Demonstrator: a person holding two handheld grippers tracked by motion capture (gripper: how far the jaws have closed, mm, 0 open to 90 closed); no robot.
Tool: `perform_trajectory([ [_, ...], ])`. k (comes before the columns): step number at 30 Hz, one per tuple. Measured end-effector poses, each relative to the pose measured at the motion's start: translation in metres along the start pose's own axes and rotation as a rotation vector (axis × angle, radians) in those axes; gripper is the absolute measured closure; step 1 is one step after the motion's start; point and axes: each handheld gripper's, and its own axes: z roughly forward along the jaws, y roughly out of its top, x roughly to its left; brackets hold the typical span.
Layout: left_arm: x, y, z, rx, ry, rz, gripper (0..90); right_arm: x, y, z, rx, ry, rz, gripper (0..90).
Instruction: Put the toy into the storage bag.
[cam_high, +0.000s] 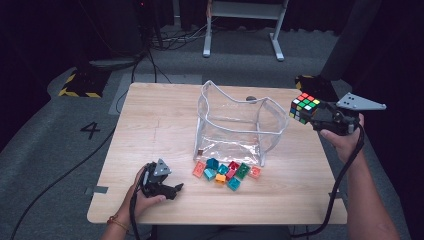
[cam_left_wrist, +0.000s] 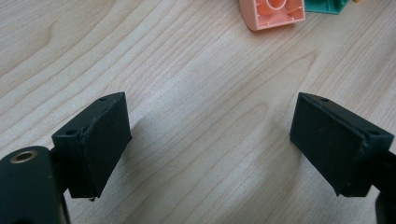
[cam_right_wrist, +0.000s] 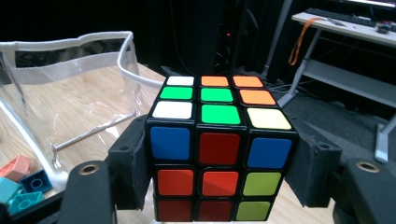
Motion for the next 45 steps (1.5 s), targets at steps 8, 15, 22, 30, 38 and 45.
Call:
perform_trajectory([
  [8,0.0,0.0,0.0,-0.001,0.01,0.004,12.5,0.013,0.023,0.032,0.029,0.106,-0.046,33.4],
  [15,0.0,0.0,0.0,-0.001,0.008,0.004,12.5,0.033,0.037,0.065,0.07,0.182,-0.095,33.4],
  [22,0.0,0.0,0.0,0.0,0.008,0.003,12.5,0.048,0.038,0.087,0.147,0.255,-0.17,33.4],
  [30,0.0,0.0,0.0,0.0,0.008,0.002,12.5,0.053,0.039,0.111,0.264,0.346,-0.252,33.4],
  [38,0.0,0.0,0.0,0.0,0.009,0.003,12.5,0.063,0.04,0.134,0.435,0.377,-0.347,33.4],
  [45,0.0,0.0,0.0,-0.001,0.009,0.002,12.5,0.063,0.035,0.145,0.567,0.362,-0.347,33.4],
])
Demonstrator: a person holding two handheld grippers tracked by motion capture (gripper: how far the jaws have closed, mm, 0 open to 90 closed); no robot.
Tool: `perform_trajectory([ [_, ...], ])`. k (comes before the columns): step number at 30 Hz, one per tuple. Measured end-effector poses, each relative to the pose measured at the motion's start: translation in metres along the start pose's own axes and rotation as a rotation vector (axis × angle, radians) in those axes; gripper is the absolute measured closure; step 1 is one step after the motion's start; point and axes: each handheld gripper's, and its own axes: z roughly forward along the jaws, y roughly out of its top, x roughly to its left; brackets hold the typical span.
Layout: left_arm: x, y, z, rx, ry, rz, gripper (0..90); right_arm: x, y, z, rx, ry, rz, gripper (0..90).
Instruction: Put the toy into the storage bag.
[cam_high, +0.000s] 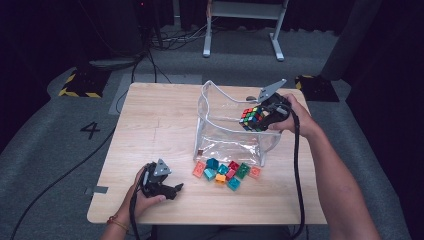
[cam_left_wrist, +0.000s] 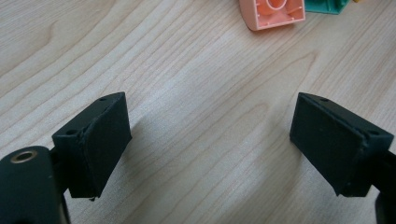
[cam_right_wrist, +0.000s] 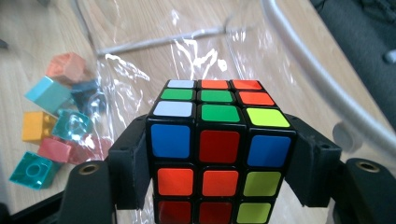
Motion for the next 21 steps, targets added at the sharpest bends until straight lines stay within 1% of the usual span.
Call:
perform_trajectory([
  [1,0.0,0.0,0.0,0.0,0.001,-0.003,12.5,0.0,-0.002,0.002,0.0,0.01,0.013,33.4],
  [2,0.0,0.0,0.0,0.0,0.0,-0.001,12.5,-0.001,-0.002,0.002,0.017,0.01,0.015,33.4],
  [3,0.0,0.0,0.0,0.0,-0.001,0.0,12.5,-0.002,-0.004,0.004,0.024,0.013,0.012,33.4],
  [5,0.0,0.0,0.0,0.0,0.002,0.003,12.5,-0.004,-0.006,0.004,0.045,0.006,-0.01,33.3],
  [6,0.0,0.0,0.0,0.0,0.003,0.003,12.5,-0.005,-0.006,0.004,0.046,0.012,-0.009,33.3],
  [8,0.0,0.0,0.0,0.0,0.003,0.003,12.5,-0.007,-0.008,0.003,0.071,0.01,0.001,33.3],
  [9,0.0,0.0,0.0,0.0,0.004,0.003,12.5,-0.007,-0.008,0.003,0.09,0.004,-0.004,33.3],
  [10,0.0,0.0,0.0,0.0,0.004,0.003,12.5,-0.007,-0.009,0.004,0.099,0.009,0.002,33.3],
  [12,0.0,0.0,0.0,0.0,-0.001,0.0,12.5,-0.007,-0.01,0.004,0.143,0.005,-0.004,33.3],
  [13,0.0,0.0,0.0,0.001,0.004,0.003,12.5,-0.007,-0.01,0.004,0.15,0.006,-0.012,33.3],
  [15,0.0,0.0,0.0,0.0,0.003,0.003,12.5,-0.007,-0.011,0.004,0.157,0.004,-0.014,33.3],
  [17,0.0,0.0,0.0,0.0,0.001,0.001,12.5,-0.005,-0.012,0.003,0.156,0.009,-0.001,33.3],
  [18,0.0,0.0,0.0,0.0,-0.001,0.0,12.5,-0.006,-0.013,0.003,0.142,0.005,-0.012,33.3],
  [21,0.0,0.0,0.0,0.0,0.0,0.001,12.5,-0.005,-0.014,0.003,0.135,-0.001,-0.001,33.2],
])
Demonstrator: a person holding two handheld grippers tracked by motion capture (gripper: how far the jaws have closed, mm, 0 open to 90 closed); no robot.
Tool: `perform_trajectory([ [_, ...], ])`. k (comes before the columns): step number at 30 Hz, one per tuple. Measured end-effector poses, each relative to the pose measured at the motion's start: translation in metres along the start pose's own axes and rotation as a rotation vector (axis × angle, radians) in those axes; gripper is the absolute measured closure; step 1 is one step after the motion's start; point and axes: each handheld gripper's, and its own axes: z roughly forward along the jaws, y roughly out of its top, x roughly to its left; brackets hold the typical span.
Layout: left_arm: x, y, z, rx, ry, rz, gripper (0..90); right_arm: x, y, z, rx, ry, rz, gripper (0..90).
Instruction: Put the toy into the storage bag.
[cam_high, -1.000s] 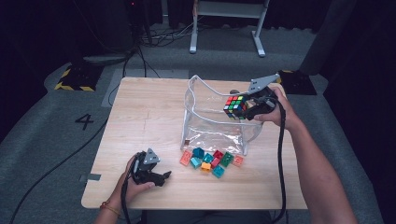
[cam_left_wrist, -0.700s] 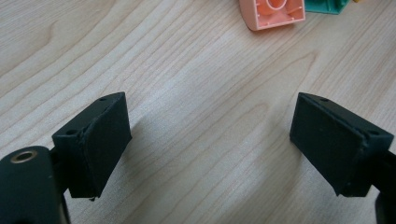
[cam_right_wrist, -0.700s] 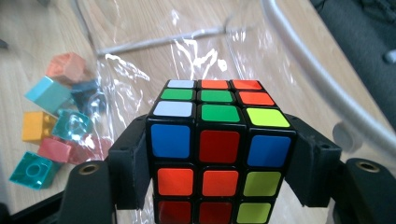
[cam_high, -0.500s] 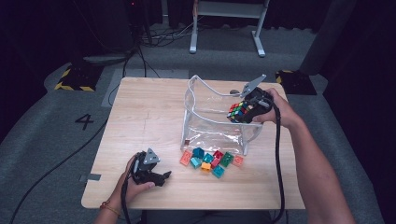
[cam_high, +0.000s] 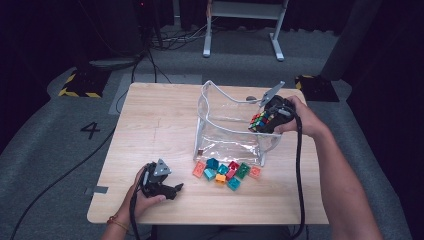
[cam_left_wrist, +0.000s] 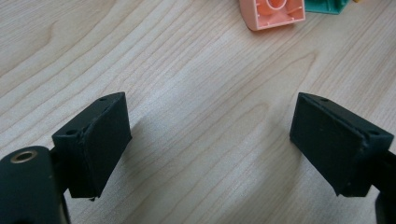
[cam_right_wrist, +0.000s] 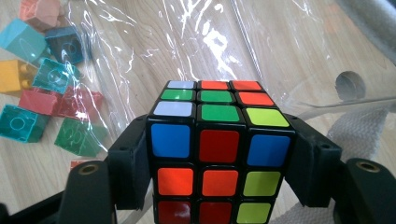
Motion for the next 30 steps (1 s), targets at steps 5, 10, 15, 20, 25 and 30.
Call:
perform_trajectory([
  [5,0.0,0.0,0.0,0.0,0.004,0.002,12.5,0.003,-0.003,-0.005,-0.064,-0.06,-0.023,30.3],
  [10,0.0,0.0,0.0,0.0,0.002,0.0,12.5,0.005,-0.008,-0.019,-0.154,-0.085,0.017,28.6],
  [15,0.0,0.0,0.0,0.0,0.003,0.002,12.5,0.01,-0.019,-0.035,-0.285,-0.106,0.084,29.0],
  [20,0.0,0.0,0.0,0.0,0.002,0.001,12.5,0.02,-0.031,-0.046,-0.387,-0.177,0.116,27.9],
  [25,0.0,0.0,0.0,0.0,0.003,0.002,12.5,0.033,-0.044,-0.059,-0.467,-0.194,0.156,27.3],
  [30,0.0,0.0,0.0,0.0,0.003,-0.004,12.5,0.048,-0.059,-0.076,-0.573,-0.203,0.183,27.8],
])
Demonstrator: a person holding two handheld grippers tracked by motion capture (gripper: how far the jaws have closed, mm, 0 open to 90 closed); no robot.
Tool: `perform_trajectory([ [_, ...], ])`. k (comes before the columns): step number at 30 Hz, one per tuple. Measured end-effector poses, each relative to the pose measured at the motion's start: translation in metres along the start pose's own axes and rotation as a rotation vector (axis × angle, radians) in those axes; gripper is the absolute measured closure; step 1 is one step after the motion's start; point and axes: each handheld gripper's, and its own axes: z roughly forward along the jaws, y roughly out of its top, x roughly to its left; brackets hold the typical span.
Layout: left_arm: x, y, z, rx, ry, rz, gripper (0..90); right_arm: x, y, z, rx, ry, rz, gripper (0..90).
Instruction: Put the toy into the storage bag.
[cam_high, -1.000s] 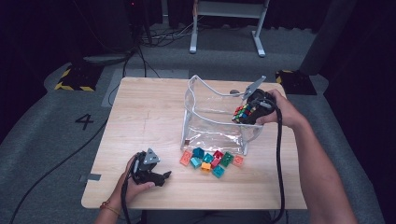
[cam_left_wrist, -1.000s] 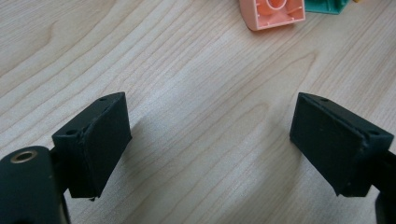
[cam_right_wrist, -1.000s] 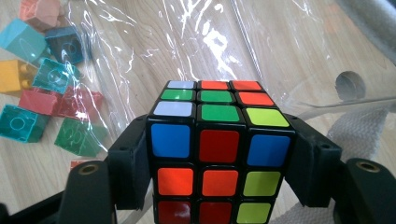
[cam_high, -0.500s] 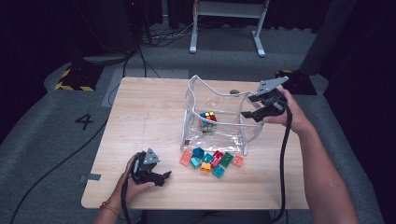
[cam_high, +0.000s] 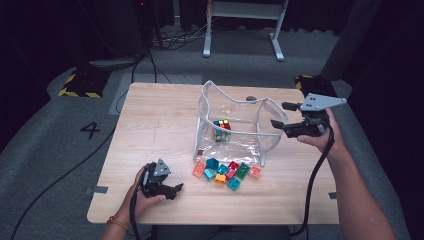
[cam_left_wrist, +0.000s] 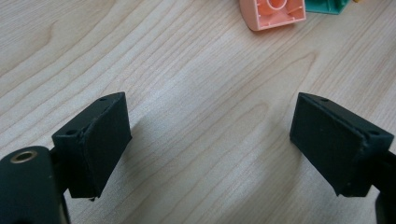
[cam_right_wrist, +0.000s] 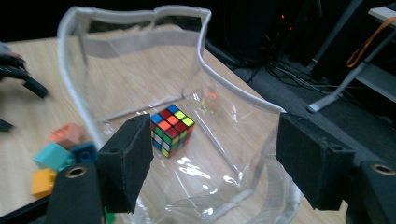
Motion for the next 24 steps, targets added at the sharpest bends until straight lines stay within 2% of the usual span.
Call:
perform_trajectory([
  [3,0.0,0.0,0.0,-0.001,0.001,-0.001,12.5,0.005,-0.005,-0.011,-0.013,-0.027,-0.004,27.7],
  [10,0.0,0.0,0.0,-0.001,0.001,-0.002,12.5,0.014,-0.018,-0.033,-0.056,-0.03,0.019,27.7],
  [14,0.0,0.0,0.0,-0.001,0.001,-0.004,12.5,0.022,-0.03,-0.041,-0.063,-0.045,0.01,27.6],
  [16,0.0,0.0,0.0,-0.001,0.001,-0.005,12.5,0.026,-0.039,-0.042,-0.065,-0.049,0.027,27.6],
  [18,0.0,0.0,0.0,0.0,0.001,-0.004,12.5,0.033,-0.051,-0.042,-0.056,-0.06,0.023,27.8],
  [24,-0.001,0.0,0.0,-0.001,0.002,-0.006,12.5,0.047,-0.084,-0.039,-0.029,-0.044,0.05,28.2],
])
